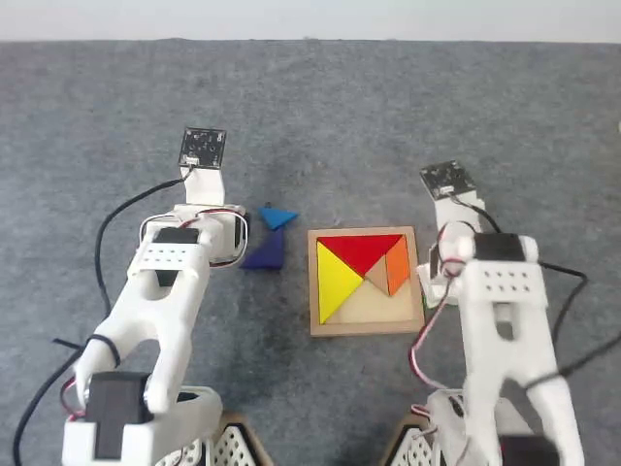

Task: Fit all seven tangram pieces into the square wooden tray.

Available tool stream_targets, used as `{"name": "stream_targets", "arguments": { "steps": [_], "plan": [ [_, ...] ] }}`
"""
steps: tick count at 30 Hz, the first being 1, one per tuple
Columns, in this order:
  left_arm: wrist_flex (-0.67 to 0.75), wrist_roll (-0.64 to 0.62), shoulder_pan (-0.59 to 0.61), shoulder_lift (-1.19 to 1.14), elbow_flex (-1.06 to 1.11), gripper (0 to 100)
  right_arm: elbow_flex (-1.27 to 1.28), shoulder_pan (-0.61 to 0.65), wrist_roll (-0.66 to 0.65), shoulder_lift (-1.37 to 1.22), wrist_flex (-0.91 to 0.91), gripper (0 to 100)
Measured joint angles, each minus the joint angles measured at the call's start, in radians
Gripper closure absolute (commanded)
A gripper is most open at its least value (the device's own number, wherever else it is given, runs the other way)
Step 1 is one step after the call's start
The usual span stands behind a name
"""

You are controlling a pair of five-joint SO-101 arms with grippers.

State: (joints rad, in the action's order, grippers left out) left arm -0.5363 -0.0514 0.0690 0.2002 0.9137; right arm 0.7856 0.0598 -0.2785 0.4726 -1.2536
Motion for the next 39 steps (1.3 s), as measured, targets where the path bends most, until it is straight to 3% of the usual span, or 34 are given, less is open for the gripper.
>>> {"name": "stream_targets", "arguments": {
  "steps": [14, 20, 39],
  "plan": [
    [0.000, 0.000, 0.000, 0.000, 0.000, 84, -0.012, 0.017, 0.023, -0.339, 0.238, 83.7],
    [0.000, 0.000, 0.000, 0.000, 0.000, 84, -0.026, 0.028, 0.041, -0.359, 0.247, 70.4],
    [0.000, 0.000, 0.000, 0.000, 0.000, 84, -0.017, -0.023, 0.081, -0.404, 0.256, 70.4]
  ]
}}
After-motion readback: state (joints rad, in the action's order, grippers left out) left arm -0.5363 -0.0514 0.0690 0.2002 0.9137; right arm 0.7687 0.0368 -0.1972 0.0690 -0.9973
